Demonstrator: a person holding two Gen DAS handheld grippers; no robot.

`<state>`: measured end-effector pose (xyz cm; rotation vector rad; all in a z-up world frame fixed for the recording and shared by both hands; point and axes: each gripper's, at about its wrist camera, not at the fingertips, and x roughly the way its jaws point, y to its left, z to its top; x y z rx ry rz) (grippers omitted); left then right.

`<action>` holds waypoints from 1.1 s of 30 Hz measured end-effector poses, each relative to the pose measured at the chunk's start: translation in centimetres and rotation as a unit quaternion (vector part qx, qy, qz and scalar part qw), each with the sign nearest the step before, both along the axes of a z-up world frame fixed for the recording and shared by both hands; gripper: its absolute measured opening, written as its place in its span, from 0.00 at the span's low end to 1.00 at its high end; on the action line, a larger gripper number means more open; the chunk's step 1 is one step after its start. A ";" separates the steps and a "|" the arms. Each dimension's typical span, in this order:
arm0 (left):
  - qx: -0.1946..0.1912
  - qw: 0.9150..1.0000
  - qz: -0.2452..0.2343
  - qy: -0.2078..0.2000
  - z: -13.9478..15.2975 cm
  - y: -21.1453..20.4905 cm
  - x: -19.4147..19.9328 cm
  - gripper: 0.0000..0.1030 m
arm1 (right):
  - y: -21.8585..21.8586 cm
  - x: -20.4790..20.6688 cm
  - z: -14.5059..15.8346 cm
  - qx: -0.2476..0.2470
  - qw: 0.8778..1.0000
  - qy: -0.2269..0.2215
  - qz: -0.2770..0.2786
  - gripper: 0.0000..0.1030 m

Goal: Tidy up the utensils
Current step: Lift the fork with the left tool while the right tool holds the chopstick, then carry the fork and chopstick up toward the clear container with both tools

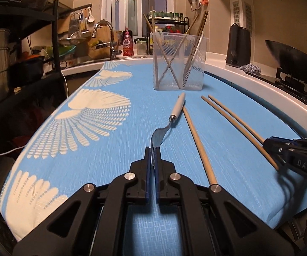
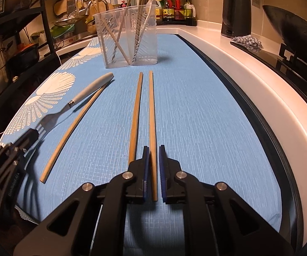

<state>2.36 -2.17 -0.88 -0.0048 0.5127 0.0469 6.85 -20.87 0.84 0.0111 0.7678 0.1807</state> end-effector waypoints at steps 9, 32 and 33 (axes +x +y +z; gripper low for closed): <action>-0.011 1.000 -0.002 0.001 -0.3 0.1 0.3 0.03 | -0.1 -0.5 -0.1 -0.001 1.000 -0.008 -0.002 0.10; -0.002 1.000 0.000 -0.004 0.8 -0.3 0.3 0.04 | -0.3 -1.0 1.1 -0.010 1.000 -0.015 -0.007 0.05; -0.002 1.000 -0.001 -0.008 1.0 -0.3 0.1 0.04 | -0.3 -1.1 1.3 -0.010 1.000 -0.018 -0.007 0.05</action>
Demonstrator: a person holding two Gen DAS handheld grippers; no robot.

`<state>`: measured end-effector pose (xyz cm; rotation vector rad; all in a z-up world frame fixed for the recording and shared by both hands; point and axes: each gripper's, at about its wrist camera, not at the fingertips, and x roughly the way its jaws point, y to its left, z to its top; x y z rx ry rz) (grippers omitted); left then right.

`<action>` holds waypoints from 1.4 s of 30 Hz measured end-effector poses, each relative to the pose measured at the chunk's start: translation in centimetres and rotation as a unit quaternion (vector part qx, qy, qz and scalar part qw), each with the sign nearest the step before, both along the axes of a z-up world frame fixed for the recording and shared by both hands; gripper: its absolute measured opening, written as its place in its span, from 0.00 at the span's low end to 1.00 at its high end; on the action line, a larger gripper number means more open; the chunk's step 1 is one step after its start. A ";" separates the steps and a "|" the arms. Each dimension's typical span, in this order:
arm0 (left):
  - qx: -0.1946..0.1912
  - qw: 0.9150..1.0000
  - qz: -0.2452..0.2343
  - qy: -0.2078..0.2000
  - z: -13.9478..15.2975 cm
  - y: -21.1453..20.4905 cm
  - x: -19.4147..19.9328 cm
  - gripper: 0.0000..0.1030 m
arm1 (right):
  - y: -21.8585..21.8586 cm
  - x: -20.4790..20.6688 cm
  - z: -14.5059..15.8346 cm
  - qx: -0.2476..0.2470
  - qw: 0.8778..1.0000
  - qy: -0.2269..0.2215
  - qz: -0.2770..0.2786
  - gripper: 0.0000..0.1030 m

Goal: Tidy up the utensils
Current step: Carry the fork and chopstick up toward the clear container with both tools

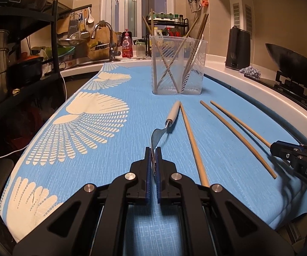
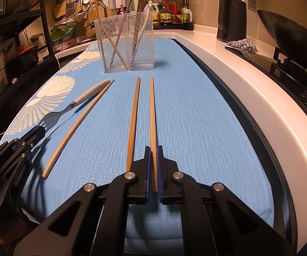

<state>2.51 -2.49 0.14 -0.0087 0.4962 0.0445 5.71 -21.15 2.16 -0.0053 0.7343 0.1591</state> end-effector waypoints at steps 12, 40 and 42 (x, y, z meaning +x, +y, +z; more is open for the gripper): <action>0.033 0.997 -0.012 -0.065 3.1 -0.9 -1.6 0.04 | -0.7 -0.9 4.2 -0.007 0.999 -0.053 -0.003 0.05; -0.002 0.999 -0.054 0.008 12.9 1.0 4.7 0.03 | 1.0 3.7 15.3 -0.010 0.993 -0.106 0.048 0.05; 0.000 0.998 -0.059 0.007 13.7 1.0 5.0 0.03 | 1.3 4.1 15.9 -0.011 0.993 -0.107 0.052 0.05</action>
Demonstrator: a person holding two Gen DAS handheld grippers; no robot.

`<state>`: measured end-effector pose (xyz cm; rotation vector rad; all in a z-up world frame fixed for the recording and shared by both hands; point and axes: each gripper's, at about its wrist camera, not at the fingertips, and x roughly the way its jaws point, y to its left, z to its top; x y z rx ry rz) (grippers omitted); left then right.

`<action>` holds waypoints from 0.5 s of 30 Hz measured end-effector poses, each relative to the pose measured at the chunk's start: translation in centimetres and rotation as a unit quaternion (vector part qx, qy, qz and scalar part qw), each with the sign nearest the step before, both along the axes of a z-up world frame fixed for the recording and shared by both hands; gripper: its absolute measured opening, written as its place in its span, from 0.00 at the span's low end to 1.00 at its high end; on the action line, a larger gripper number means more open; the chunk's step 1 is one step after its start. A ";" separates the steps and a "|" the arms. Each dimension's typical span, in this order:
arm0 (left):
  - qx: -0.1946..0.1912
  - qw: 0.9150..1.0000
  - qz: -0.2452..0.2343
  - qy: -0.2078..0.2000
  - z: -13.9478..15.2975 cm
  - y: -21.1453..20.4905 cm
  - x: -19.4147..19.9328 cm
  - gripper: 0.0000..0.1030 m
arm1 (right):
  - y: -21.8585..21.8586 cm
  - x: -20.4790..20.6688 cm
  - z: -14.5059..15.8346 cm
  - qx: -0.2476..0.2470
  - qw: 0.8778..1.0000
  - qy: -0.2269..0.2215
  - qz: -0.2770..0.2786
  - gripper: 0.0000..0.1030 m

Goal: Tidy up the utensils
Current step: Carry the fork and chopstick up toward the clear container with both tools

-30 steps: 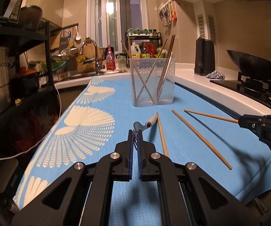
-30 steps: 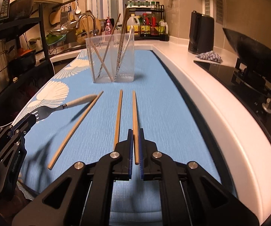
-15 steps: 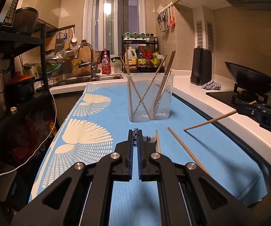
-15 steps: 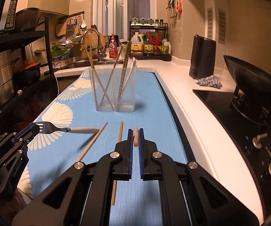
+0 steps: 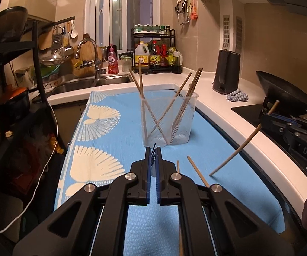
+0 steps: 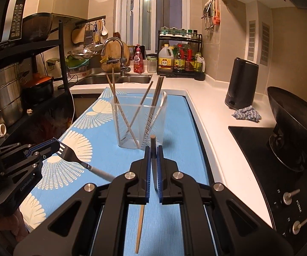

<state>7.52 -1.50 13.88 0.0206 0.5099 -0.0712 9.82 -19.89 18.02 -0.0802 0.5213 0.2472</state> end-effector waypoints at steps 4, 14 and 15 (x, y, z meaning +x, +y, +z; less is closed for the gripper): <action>-0.014 1.000 -0.011 0.009 1.3 0.7 0.8 0.03 | 0.6 0.6 1.1 -0.003 1.000 -0.005 0.010 0.05; -0.014 0.998 -0.054 0.005 4.9 1.6 3.5 0.00 | 1.5 3.0 4.1 -0.004 0.999 -0.010 0.039 0.05; -0.017 0.998 -0.056 0.005 4.8 1.8 3.7 0.00 | 1.4 3.2 4.2 -0.001 0.999 -0.010 0.040 0.05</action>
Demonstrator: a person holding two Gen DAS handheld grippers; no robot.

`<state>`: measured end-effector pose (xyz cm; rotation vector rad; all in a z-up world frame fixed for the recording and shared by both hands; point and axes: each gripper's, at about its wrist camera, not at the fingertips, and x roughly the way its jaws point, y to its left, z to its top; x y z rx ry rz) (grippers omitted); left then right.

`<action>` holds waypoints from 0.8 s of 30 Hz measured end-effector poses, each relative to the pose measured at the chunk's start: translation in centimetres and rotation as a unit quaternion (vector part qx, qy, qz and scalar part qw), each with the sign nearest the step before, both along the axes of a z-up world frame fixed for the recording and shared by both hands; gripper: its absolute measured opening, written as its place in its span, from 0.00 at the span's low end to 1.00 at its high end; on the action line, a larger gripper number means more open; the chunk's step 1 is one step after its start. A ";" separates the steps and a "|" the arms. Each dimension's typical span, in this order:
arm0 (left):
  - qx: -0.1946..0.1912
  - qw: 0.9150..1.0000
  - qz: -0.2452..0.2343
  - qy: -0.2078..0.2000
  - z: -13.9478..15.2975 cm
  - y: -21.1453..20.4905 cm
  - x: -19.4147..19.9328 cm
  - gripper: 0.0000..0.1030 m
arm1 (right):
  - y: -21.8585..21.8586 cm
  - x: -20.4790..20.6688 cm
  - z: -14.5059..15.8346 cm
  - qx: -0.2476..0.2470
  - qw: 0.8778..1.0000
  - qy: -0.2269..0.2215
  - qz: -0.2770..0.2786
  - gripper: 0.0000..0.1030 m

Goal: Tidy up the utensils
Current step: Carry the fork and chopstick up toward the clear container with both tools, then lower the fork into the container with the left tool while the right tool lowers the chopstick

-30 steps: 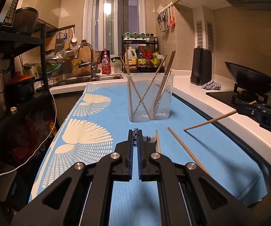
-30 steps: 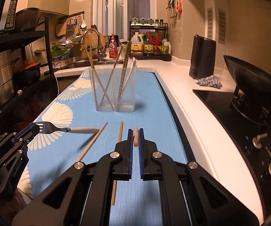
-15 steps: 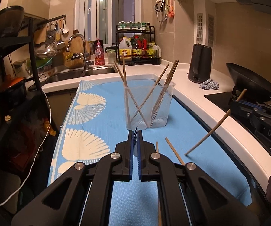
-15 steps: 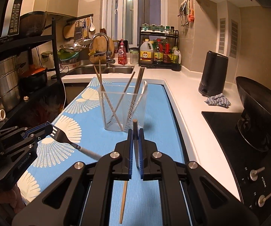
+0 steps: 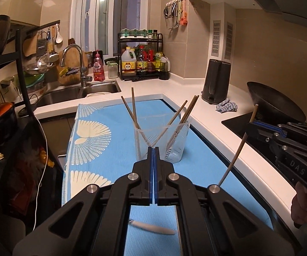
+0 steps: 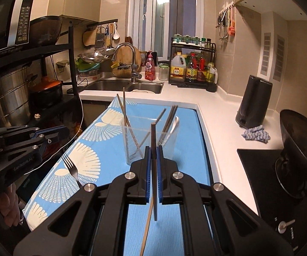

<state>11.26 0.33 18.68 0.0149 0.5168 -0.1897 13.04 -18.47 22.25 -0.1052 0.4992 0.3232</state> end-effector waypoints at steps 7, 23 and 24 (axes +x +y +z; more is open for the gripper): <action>-0.089 0.995 -0.010 0.046 -4.2 6.0 0.8 0.01 | -0.7 0.4 -0.7 0.015 1.000 0.006 -0.001 0.05; -0.105 0.982 0.055 0.146 -14.4 12.3 5.7 0.39 | -2.3 0.7 -3.3 0.020 0.999 0.029 -0.015 0.05; -0.109 0.981 0.058 0.152 -14.8 12.5 6.0 0.39 | -2.3 0.7 -3.3 0.020 0.999 0.029 -0.014 0.05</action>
